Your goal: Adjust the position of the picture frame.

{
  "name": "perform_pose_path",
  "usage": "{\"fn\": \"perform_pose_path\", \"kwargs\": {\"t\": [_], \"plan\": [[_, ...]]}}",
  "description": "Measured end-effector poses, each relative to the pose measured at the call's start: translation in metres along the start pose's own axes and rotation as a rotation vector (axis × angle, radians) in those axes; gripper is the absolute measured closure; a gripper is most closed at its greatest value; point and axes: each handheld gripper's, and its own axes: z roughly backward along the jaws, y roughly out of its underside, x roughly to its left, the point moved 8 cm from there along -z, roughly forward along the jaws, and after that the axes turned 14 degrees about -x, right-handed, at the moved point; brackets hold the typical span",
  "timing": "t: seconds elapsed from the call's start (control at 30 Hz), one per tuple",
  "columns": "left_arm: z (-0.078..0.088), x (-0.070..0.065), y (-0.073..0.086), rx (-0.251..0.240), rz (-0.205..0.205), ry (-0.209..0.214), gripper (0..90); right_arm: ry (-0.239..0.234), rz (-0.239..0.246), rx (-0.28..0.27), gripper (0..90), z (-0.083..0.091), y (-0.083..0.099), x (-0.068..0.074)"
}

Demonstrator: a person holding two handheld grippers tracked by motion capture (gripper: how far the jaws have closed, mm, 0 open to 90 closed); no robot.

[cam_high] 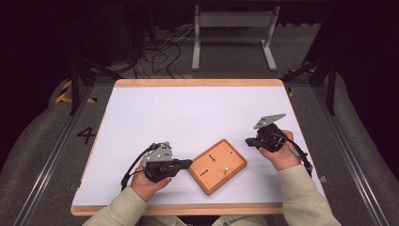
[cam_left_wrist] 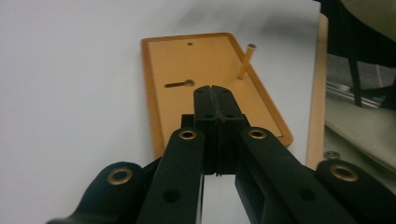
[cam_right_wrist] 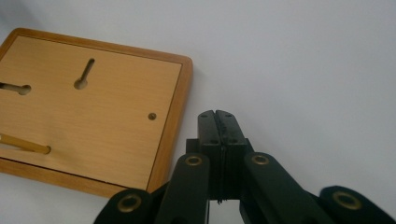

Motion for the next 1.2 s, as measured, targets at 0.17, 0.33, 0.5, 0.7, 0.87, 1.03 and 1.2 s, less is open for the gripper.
{"fn": "perform_pose_path", "kwargs": {"t": [0.17, 0.33, 0.5, 0.7, 0.87, 1.03, 1.2], "plan": [[-0.017, -0.016, 0.002, 0.057, -0.058, 0.092, 89.9, 0.020, -0.019, 0.010, 90.0, 0.006, 0.009, -0.006], [-0.031, -0.030, 0.007, 0.116, -0.074, 0.185, 89.8, 0.033, -0.033, 0.014, 90.0, 0.011, 0.016, -0.008], [-0.047, -0.048, 0.018, 0.200, -0.097, 0.278, 89.9, 0.040, -0.050, 0.022, 90.0, 0.013, 0.023, -0.011], [-0.060, -0.062, 0.031, 0.265, -0.115, 0.362, 89.9, 0.042, -0.058, 0.032, 90.0, 0.012, 0.028, -0.013], [-0.067, -0.069, 0.040, 0.330, -0.130, 0.383, 89.8, 0.046, -0.068, 0.041, 90.0, 0.010, 0.033, -0.014], [-0.068, -0.066, 0.045, 0.352, -0.142, 0.391, 89.8, 0.045, -0.066, 0.037, 90.0, 0.010, 0.032, -0.014], [-0.066, -0.059, 0.045, 0.368, -0.164, 0.341, 90.0, 0.045, -0.075, 0.045, 90.0, 0.009, 0.035, -0.015]]}}
